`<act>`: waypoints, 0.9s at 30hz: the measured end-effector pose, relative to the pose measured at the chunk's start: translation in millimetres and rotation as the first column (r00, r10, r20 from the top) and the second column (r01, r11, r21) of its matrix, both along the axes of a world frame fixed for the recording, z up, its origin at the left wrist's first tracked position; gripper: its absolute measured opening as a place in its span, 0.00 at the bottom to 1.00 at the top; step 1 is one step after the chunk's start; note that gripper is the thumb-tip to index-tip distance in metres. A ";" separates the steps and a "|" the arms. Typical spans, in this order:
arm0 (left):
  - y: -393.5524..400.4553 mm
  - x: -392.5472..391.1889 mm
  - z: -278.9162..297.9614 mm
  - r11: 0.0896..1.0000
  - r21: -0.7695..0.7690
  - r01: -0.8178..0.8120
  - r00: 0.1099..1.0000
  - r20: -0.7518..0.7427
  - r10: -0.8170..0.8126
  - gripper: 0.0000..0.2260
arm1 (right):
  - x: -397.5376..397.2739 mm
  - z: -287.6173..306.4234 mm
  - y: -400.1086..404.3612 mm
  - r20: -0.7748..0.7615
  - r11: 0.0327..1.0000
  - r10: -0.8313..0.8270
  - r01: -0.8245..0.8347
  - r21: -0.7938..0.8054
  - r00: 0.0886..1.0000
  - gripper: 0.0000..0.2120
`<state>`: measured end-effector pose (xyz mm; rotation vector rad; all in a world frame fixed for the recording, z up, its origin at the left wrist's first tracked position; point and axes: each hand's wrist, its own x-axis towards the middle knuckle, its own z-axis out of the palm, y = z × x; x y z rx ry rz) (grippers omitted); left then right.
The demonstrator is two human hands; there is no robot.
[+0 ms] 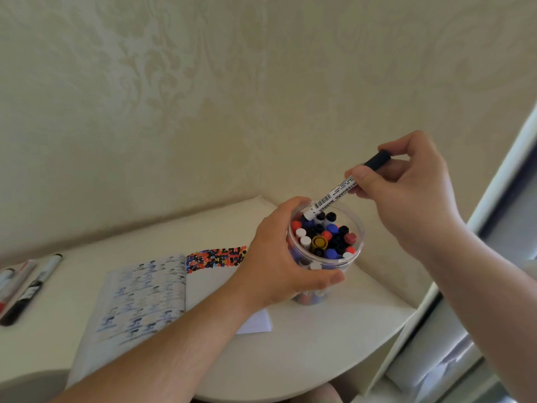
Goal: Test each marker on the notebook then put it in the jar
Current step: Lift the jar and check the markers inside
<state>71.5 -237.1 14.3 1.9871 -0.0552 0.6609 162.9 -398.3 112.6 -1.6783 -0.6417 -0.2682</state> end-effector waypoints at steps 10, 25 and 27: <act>2.8 -2.0 -5.4 0.998 0.028 -0.052 0.999 0.005 0.051 0.46 | -1.9 -10.8 -2.6 -0.023 0.999 0.031 -0.032 -0.010 0.999 0.16; -3.2 8.1 -1.0 0.998 -0.001 -0.058 0.995 0.082 0.058 0.43 | -10.8 -24.0 -8.6 0.770 0.831 0.528 -0.032 -0.555 0.359 0.19; -1.4 7.8 -4.9 0.997 -0.003 -0.078 0.992 0.097 0.078 0.43 | -12.3 -26.6 -9.0 0.772 0.851 0.494 -0.040 -0.524 0.400 0.20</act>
